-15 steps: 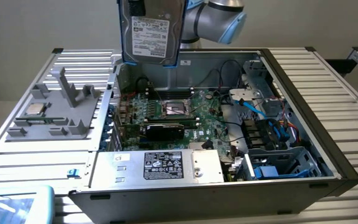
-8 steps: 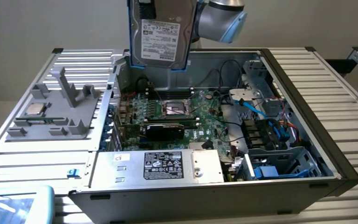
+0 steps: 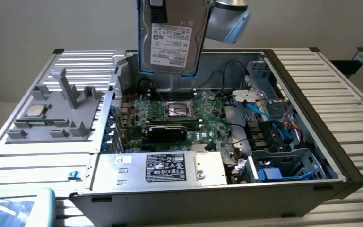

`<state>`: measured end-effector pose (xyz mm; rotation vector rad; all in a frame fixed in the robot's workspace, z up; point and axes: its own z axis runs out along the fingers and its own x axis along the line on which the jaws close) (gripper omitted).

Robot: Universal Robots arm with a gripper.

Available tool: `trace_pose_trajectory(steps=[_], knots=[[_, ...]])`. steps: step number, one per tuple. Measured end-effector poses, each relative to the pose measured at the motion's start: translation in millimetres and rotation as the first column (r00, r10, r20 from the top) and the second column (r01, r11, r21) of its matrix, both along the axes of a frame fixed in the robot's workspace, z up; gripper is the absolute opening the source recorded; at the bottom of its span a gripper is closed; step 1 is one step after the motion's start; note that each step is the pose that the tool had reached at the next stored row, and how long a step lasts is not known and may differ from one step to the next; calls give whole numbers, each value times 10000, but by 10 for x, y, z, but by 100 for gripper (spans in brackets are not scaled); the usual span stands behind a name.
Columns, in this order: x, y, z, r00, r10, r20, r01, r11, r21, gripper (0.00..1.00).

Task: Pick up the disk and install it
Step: 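Pick up the disk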

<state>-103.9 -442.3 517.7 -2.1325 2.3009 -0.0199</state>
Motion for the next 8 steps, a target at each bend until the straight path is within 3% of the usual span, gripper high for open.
trace_pose_trajectory(steps=[8], knots=[[132, -83, 12, 10000, 1, 0, -1, 9999, -119, 37]])
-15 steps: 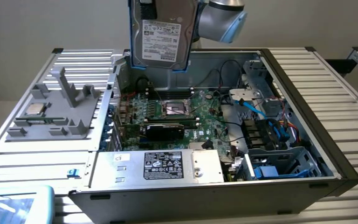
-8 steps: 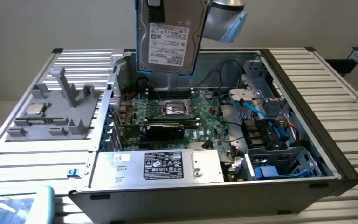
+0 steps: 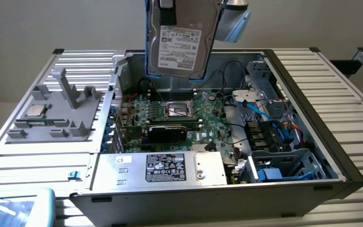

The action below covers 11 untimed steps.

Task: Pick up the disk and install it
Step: 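Pick up the disk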

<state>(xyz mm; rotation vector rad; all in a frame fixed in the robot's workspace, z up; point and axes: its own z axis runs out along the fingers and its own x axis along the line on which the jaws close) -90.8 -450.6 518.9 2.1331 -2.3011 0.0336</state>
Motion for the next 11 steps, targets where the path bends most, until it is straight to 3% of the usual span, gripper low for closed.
trace_pose_trajectory(steps=[7, 11], knots=[[106, -57, 16, 10000, 2, 0, -2, 10000, -13, 37], [215, -66, 17, 10000, 8, 1, -8, 10000, -18, 37]])
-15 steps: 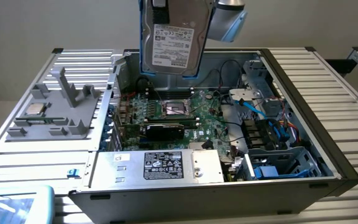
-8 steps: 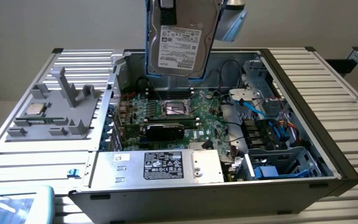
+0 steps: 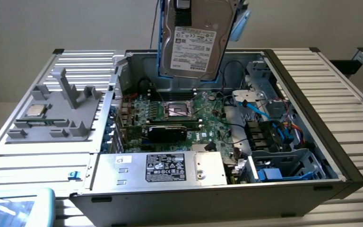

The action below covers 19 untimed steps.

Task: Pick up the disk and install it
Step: 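Pick up the disk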

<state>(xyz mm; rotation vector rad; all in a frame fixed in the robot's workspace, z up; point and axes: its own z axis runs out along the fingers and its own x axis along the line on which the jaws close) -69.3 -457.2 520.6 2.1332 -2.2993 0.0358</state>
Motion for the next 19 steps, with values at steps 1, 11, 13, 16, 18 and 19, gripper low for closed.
trace_pose_trajectory(steps=[1, 11, 13, 16, 18, 19], knots=[[0, 0, 0, 10000, 0, -1, 0, 10000, 0, 37], [196, 0, 0, 10000, 0, 38, 0, 10000, -1, 37], [277, -2, -1, 10000, 2, 44, -2, 10000, 2, 37], [392, -27, -1, 10000, 2, 46, -2, 10000, 2, 37], [429, -89, 0, 10000, 2, 45, -2, 10000, 1, 37], [438, -127, 0, 10000, 2, 46, -2, 10000, 1, 37]])
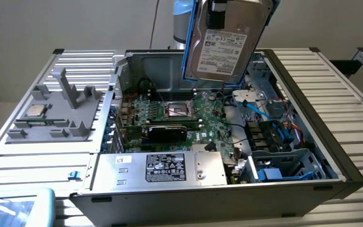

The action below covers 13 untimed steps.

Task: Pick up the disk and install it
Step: 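Pick up the disk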

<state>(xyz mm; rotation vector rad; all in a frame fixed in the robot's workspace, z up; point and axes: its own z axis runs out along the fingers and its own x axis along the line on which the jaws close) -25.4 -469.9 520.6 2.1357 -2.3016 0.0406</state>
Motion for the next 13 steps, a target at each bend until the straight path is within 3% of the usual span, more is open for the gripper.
trace_pose_trajectory(steps=[5, 13], knots=[[73, -165, 0, 10000, -1, 5, 1, 10000, 1, 37], [254, -327, 8, 10000, 0, 9, 0, 10000, 1, 37]])
